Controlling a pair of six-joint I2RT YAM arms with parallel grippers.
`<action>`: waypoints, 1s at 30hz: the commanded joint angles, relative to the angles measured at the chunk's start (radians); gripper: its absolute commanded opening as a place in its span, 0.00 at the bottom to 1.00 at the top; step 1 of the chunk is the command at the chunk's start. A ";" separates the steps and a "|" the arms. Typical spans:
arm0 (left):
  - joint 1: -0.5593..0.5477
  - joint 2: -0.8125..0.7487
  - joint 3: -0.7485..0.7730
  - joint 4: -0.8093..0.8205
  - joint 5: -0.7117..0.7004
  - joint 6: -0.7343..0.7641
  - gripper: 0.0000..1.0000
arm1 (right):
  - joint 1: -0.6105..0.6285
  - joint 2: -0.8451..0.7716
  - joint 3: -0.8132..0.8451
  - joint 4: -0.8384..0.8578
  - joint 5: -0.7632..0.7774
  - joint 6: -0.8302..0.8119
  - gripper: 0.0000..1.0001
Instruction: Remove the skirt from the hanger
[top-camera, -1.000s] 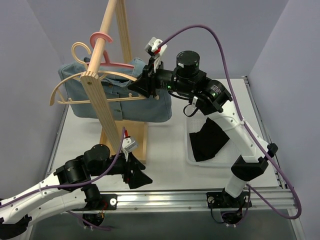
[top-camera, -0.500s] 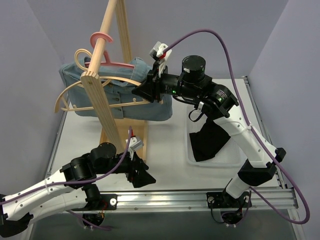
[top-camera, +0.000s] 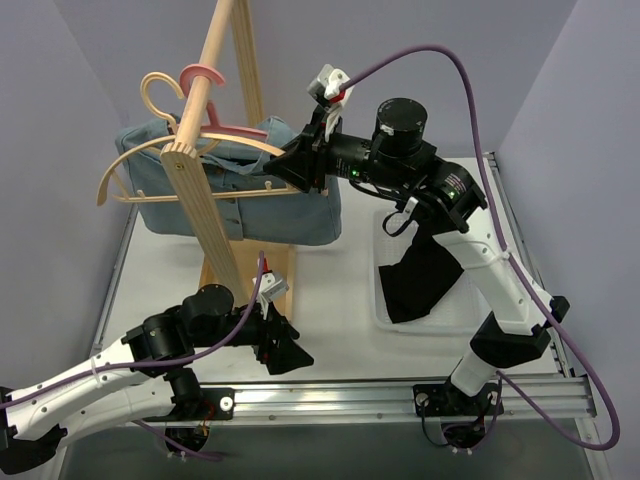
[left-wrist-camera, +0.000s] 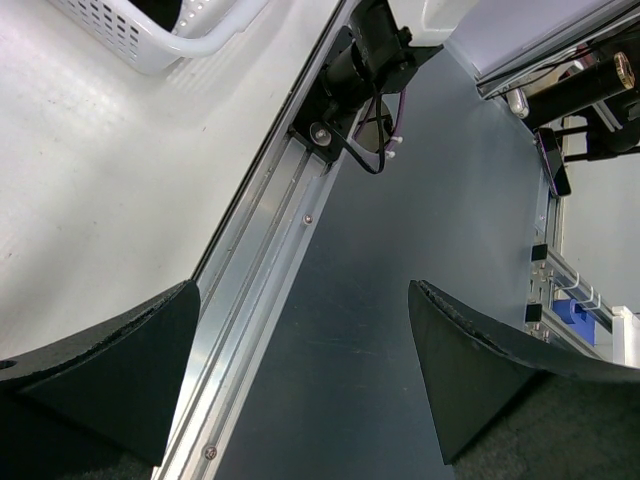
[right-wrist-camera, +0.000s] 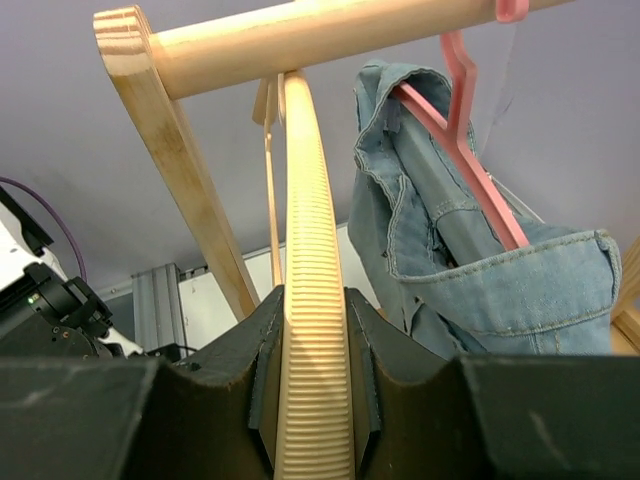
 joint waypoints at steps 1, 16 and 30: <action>0.002 -0.002 0.008 0.043 0.013 0.002 0.94 | 0.003 -0.046 0.011 0.090 0.006 -0.011 0.00; 0.004 0.039 0.004 0.074 0.013 -0.007 0.94 | 0.007 -0.284 -0.394 0.188 0.026 0.039 0.00; 0.005 0.044 -0.058 0.169 0.003 -0.064 0.94 | 0.003 -0.321 -0.364 0.070 0.279 0.025 0.84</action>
